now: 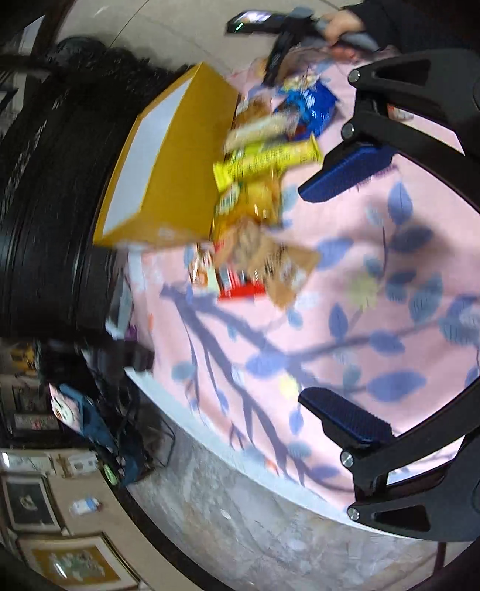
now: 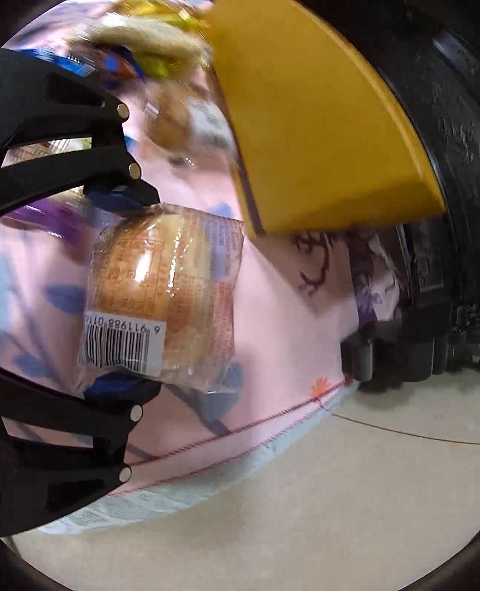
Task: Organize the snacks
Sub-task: 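Grasp the wrapped bread roll with the right tool while the left tool grasps another peanut pack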
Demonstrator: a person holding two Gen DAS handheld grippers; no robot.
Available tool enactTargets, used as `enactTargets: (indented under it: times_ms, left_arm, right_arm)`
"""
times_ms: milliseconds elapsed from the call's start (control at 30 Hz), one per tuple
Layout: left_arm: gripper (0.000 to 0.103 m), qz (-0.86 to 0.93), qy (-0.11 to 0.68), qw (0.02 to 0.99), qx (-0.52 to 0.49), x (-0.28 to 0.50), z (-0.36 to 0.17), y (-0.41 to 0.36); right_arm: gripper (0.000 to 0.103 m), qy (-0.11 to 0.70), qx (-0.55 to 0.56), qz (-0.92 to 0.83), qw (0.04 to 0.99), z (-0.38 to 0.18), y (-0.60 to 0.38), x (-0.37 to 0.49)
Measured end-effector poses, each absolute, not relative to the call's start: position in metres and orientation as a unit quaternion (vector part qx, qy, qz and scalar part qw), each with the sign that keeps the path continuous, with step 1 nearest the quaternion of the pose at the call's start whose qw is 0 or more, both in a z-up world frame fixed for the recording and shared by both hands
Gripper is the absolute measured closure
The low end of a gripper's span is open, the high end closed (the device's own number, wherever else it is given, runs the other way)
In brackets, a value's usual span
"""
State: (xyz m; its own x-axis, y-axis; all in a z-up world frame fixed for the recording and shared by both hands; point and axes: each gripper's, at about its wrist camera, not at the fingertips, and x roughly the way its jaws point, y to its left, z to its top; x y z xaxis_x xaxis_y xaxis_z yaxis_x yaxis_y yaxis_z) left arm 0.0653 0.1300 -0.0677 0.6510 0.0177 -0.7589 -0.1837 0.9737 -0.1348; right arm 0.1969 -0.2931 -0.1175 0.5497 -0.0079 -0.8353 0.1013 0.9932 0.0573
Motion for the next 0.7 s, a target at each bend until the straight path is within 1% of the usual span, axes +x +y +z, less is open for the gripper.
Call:
enactTargets:
  times_ms: [100, 200, 433, 467, 500, 633, 700]
  left_arm:
    - [0.002, 0.055, 0.429, 0.895, -0.110, 0.071, -0.077, 0.139]
    - [0.002, 0.034, 0.438, 0.891, -0.111, 0.086, -0.086, 0.129]
    - [0.003, 0.022, 0.459, 0.887, -0.035, 0.147, -0.132, 0.098]
    - [0.014, 0.019, 0.463, 0.885, -0.036, 0.151, -0.138, 0.099]
    - [0.032, 0.016, 0.467, 0.883, -0.040, 0.155, -0.142, 0.100]
    - [0.036, 0.018, 0.455, 0.890, -0.016, 0.160, -0.148, 0.094]
    - [0.041, 0.017, 0.451, 0.892, -0.018, 0.159, -0.147, 0.093]
  right_arm:
    - [0.034, 0.456, 0.054, 0.002, 0.888, -0.099, -0.281, 0.152]
    - [0.034, 0.442, 0.051, 0.018, 0.896, -0.088, -0.273, 0.118]
    - [0.034, 0.435, 0.058, 0.035, 0.898, -0.079, -0.270, 0.074]
    - [0.034, 0.433, 0.058, 0.034, 0.899, -0.077, -0.272, 0.071]
    - [0.034, 0.431, 0.058, 0.033, 0.900, -0.077, -0.274, 0.073]
    - [0.033, 0.426, 0.064, 0.034, 0.902, -0.075, -0.275, 0.069]
    - [0.033, 0.425, 0.066, 0.039, 0.902, -0.077, -0.271, 0.069]
